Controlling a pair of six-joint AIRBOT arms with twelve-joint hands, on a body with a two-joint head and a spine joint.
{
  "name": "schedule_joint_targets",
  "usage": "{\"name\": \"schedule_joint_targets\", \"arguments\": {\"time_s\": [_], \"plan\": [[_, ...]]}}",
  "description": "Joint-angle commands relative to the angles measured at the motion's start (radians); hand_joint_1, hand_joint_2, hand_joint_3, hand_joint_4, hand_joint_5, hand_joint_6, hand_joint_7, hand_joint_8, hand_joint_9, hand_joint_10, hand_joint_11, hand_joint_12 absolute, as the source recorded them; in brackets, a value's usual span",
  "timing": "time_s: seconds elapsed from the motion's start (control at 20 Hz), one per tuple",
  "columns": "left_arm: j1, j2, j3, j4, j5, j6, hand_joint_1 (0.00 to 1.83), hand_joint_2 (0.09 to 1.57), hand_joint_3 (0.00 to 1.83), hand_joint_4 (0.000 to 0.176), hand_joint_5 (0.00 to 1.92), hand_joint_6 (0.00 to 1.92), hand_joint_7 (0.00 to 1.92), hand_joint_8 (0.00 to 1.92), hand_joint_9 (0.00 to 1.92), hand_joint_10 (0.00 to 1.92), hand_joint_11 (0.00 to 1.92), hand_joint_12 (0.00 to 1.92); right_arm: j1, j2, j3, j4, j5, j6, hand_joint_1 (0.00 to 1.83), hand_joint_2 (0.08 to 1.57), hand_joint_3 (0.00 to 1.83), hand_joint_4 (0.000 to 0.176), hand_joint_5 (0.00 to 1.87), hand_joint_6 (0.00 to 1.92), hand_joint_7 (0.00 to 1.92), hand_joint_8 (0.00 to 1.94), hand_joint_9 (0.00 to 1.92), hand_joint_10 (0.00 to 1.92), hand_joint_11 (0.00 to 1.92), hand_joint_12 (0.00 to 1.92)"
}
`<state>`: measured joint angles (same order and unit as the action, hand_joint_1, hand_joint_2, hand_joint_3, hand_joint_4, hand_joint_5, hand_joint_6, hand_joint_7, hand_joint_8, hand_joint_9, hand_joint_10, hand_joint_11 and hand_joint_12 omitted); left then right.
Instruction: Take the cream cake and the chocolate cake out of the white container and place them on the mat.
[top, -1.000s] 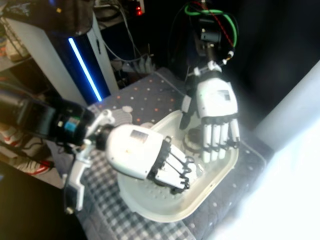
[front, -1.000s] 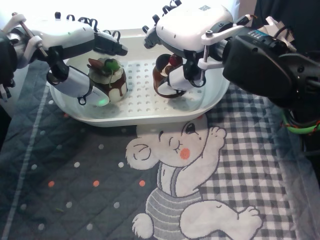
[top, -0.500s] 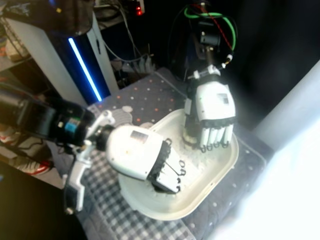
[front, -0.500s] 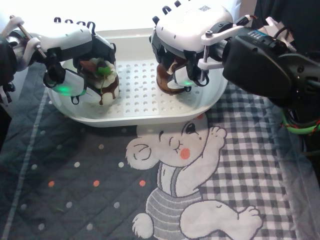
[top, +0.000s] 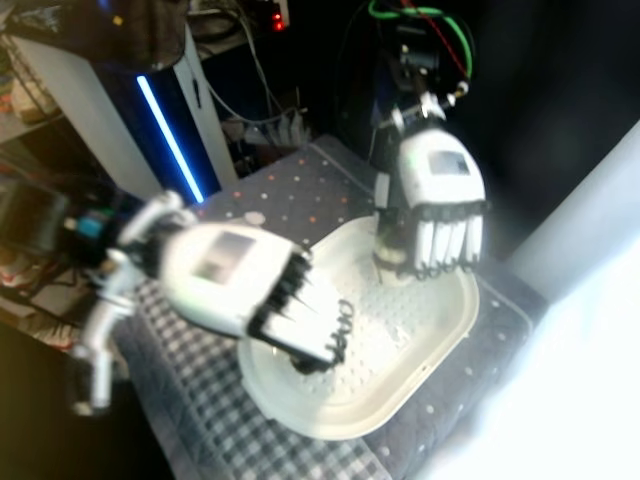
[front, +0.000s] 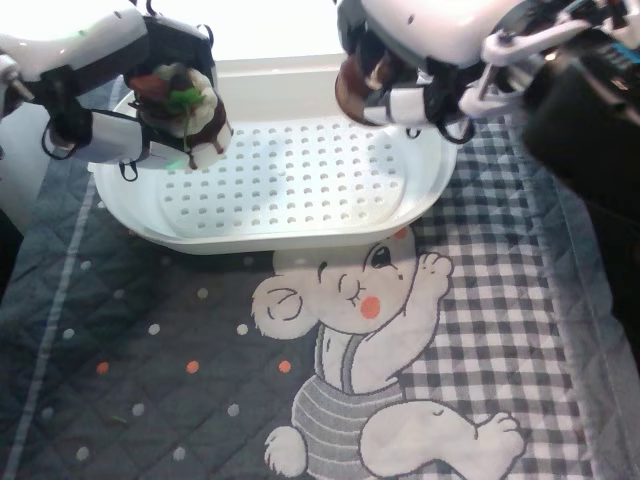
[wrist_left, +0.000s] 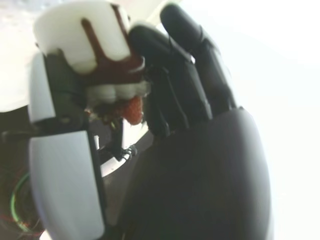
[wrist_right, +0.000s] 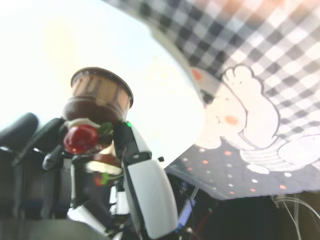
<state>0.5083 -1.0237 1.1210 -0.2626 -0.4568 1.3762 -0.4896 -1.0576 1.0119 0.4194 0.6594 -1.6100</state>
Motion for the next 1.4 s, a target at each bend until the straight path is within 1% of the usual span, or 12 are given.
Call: {"name": "schedule_joint_targets", "arguments": {"time_s": [0.0, 0.25, 0.3, 0.4, 0.5, 0.7, 0.8, 0.85, 0.9, 1.05, 1.25, 1.35], "plan": [[0.002, 0.025, -0.02, 0.022, -0.162, -0.001, 1.34, 1.21, 0.0, 0.0, 0.67, 1.32, 0.82, 1.23, 0.76, 1.48, 0.58, 1.54, 0.009, 0.016, -0.027, -0.06, 0.168, -0.003, 1.36, 1.16, 0.0, 0.0, 0.85, 1.18, 0.87, 1.03, 0.83, 1.4, 0.64, 1.55], [0.073, 0.115, -0.15, 0.07, -0.3, -0.003, 1.34, 1.19, 0.0, 0.0, 0.71, 1.18, 0.83, 1.21, 0.89, 1.46, 0.73, 1.69, -0.12, 0.113, -0.173, -0.14, 0.348, -0.003, 1.29, 1.15, 0.0, 0.0, 0.84, 0.97, 0.96, 1.25, 1.08, 1.38, 1.03, 1.65], [0.094, 0.139, -0.181, 0.077, -0.332, -0.008, 1.34, 1.19, 0.0, 0.0, 0.69, 1.22, 0.82, 1.23, 0.9, 1.42, 0.73, 1.63, -0.148, 0.131, -0.203, -0.155, 0.377, -0.003, 1.35, 1.16, 0.0, 0.0, 0.94, 0.82, 0.95, 1.26, 0.74, 1.58, 0.57, 1.9], [0.164, 0.195, -0.25, 0.083, -0.428, -0.03, 1.34, 1.21, 0.0, 0.0, 0.66, 1.32, 0.79, 1.24, 0.84, 1.41, 0.65, 1.52, -0.191, 0.151, -0.256, -0.185, 0.423, -0.003, 1.35, 1.19, 0.0, 0.0, 0.85, 1.05, 0.94, 1.26, 0.58, 1.57, 0.26, 1.92], [0.225, 0.233, -0.306, 0.083, -0.52, -0.041, 1.34, 1.2, 0.0, 0.0, 0.67, 1.3, 0.81, 1.22, 0.83, 1.41, 0.68, 1.49, -0.233, 0.169, -0.304, -0.209, 0.47, -0.003, 1.27, 1.12, 0.0, 0.0, 0.93, 0.91, 1.04, 1.15, 0.55, 1.42, 0.2, 1.92], [0.361, 0.283, -0.419, 0.078, -0.648, -0.041, 1.17, 1.22, 0.0, 0.0, 0.71, 1.33, 0.86, 1.24, 0.91, 0.85, 0.72, 1.43, -0.338, 0.205, -0.393, -0.22, 0.549, -0.003, 1.27, 1.14, 0.0, 0.0, 0.96, 0.77, 0.94, 1.36, 0.51, 1.49, 0.21, 1.92], [0.454, 0.269, -0.458, 0.061, -0.676, -0.064, 1.16, 1.23, 0.0, 0.0, 0.69, 1.37, 0.85, 1.25, 0.84, 0.85, 0.59, 1.48, -0.399, 0.203, -0.427, -0.211, 0.549, -0.003, 1.26, 1.15, 0.0, 0.0, 0.96, 0.77, 0.91, 1.4, 0.51, 1.63, 0.26, 1.92], [0.485, 0.259, -0.464, 0.055, -0.68, -0.094, 1.29, 1.24, 0.0, 0.0, 0.64, 1.38, 0.8, 1.25, 0.75, 1.41, 0.55, 1.6, -0.417, 0.202, -0.437, -0.203, 0.549, -0.003, 1.27, 1.13, 0.0, 0.0, 0.97, 0.76, 0.97, 1.31, 0.54, 1.51, 0.22, 1.9], [0.529, 0.242, -0.465, 0.048, -0.688, -0.15, 1.32, 1.24, 0.0, 0.0, 0.62, 1.39, 0.78, 1.28, 0.73, 1.54, 0.55, 1.64, -0.439, 0.199, -0.449, -0.194, 0.549, 0.006, 1.28, 1.12, 0.0, 0.0, 0.99, 0.72, 1.0, 1.25, 0.58, 1.43, 0.24, 1.88], [0.616, 0.205, -0.475, 0.006, -0.702, -0.198, 1.18, 1.22, 0.0, 0.0, 0.69, 1.31, 0.87, 1.28, 0.83, 1.08, 0.7, 1.57, -0.498, 0.199, -0.464, -0.193, 0.547, 0.082, 1.28, 1.11, 0.0, 0.0, 1.0, 0.72, 1.02, 1.21, 0.57, 1.4, 0.28, 1.91], [0.676, 0.144, -0.441, -0.038, -0.691, -0.293, 1.17, 1.24, 0.0, 0.0, 0.67, 1.3, 0.84, 1.37, 0.83, 1.19, 0.73, 1.68, -0.541, 0.187, -0.467, -0.181, 0.489, 0.134, 1.27, 1.11, 0.0, 0.0, 1.01, 0.68, 1.0, 1.24, 0.64, 1.54, 0.41, 1.92], [0.684, 0.123, -0.423, -0.048, -0.671, -0.319, 1.13, 1.27, 0.0, 0.0, 0.64, 1.42, 0.77, 1.39, 0.62, 1.07, 0.42, 1.61, -0.55, 0.177, -0.459, -0.18, 0.457, 0.175, 1.26, 1.14, 0.0, 0.0, 0.94, 0.85, 0.96, 1.28, 0.68, 1.52, 0.48, 1.88]]}}
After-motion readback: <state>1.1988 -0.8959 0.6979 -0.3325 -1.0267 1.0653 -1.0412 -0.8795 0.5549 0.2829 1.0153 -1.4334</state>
